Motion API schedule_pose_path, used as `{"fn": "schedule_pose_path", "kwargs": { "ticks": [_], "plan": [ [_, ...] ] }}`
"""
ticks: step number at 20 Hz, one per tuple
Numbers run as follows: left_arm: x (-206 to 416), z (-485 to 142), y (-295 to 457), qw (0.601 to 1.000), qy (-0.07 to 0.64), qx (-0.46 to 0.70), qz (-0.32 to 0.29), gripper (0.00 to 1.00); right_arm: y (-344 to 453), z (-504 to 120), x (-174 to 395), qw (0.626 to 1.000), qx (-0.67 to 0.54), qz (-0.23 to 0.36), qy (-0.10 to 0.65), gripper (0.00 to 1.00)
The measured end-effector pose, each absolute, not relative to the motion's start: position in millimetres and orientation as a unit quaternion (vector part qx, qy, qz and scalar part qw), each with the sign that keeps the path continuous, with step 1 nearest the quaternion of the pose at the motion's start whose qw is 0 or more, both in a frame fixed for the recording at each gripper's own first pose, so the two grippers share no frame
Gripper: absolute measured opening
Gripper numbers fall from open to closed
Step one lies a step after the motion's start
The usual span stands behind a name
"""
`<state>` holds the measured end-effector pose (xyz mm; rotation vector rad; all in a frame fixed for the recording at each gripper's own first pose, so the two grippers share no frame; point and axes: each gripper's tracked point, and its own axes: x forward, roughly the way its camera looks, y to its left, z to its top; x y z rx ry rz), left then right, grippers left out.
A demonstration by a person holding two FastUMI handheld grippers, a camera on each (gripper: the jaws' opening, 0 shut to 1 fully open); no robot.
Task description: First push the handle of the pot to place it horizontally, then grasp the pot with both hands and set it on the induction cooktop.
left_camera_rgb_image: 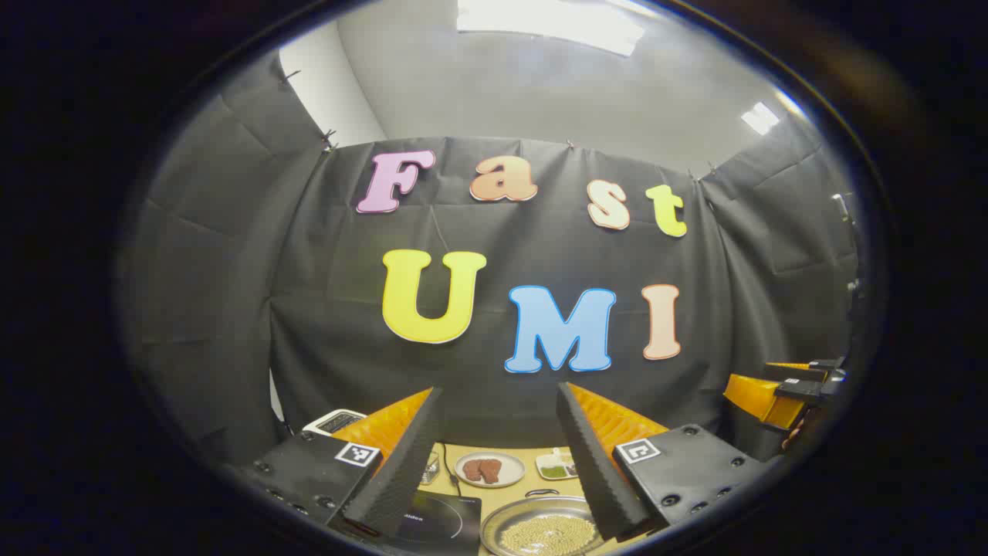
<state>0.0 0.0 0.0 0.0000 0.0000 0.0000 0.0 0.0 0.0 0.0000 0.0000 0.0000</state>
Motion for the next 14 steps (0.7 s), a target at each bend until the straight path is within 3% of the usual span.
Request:
{"fn": "schedule_pose_path", "kwargs": {
  "ticks": [2, 14],
  "plan": [
    [3.6, 0.6, -1.0, 1.000, 0.001, 0.000, -0.003, 0.95, 1.6, 1.1, 1.9, 1.000, 0.000, 0.003, -0.001, 0.98],
    [7.8, -4.1, 13.7, 1.000, 0.003, 0.001, 0.003, 0.92, 10.7, -8.2, 5.4, 1.000, 0.005, 0.001, 0.015, 0.98]
  ]
}}
